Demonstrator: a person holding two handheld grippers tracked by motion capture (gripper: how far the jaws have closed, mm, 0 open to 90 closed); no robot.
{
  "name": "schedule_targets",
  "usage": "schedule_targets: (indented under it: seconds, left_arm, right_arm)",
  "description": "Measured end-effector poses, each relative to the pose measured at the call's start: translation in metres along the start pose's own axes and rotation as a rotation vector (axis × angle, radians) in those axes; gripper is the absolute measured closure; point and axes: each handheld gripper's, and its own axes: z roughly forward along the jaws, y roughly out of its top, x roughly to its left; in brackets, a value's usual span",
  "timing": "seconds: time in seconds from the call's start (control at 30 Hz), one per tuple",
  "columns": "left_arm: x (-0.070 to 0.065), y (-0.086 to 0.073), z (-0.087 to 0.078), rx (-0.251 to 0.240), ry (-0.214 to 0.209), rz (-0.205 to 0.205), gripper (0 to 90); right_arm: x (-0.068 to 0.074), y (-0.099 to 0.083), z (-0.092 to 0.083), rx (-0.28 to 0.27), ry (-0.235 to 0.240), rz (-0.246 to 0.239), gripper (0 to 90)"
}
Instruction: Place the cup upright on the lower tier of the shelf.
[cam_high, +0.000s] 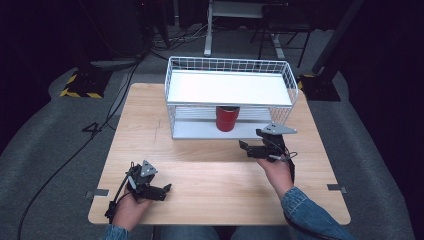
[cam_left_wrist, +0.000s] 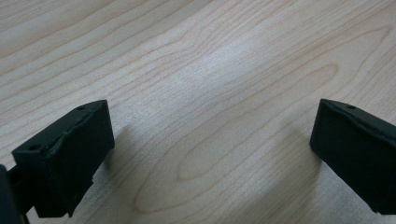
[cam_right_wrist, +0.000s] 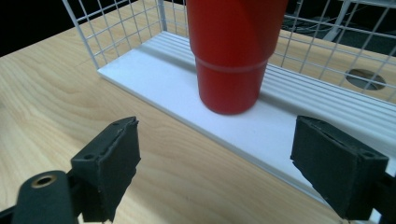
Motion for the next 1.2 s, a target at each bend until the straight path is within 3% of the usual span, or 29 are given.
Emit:
schedule_targets:
  seconds: [0.17, 0.47, 0.57, 0.73, 1.2]
  left_arm:
    - [0.001, 0.001, 0.000, 0.000, -0.003, 0.000, 0.1]
    - [0.002, 0.003, 0.003, 0.001, -0.002, -0.014, 0.1]
    - [0.003, 0.004, 0.003, 0.001, 0.000, -0.002, 0.1]
    - [0.003, 0.005, 0.005, -0.004, 0.003, -0.013, 0.1]
    - [0.003, 0.005, 0.005, -0.003, 0.005, -0.012, 0.1]
  right_arm:
    - [-0.004, -0.008, -0.018, 0.028, 0.006, -0.003, 15.7]
    - [-0.015, -0.025, -0.056, 0.023, -0.024, -0.033, 15.7]
    - [-0.018, -0.032, -0.067, 0.033, -0.027, -0.042, 15.7]
    - [-0.024, -0.044, -0.083, 0.040, -0.022, -0.030, 15.8]
    - [-0.031, -0.088, -0.100, 0.098, 0.003, -0.016, 15.8]
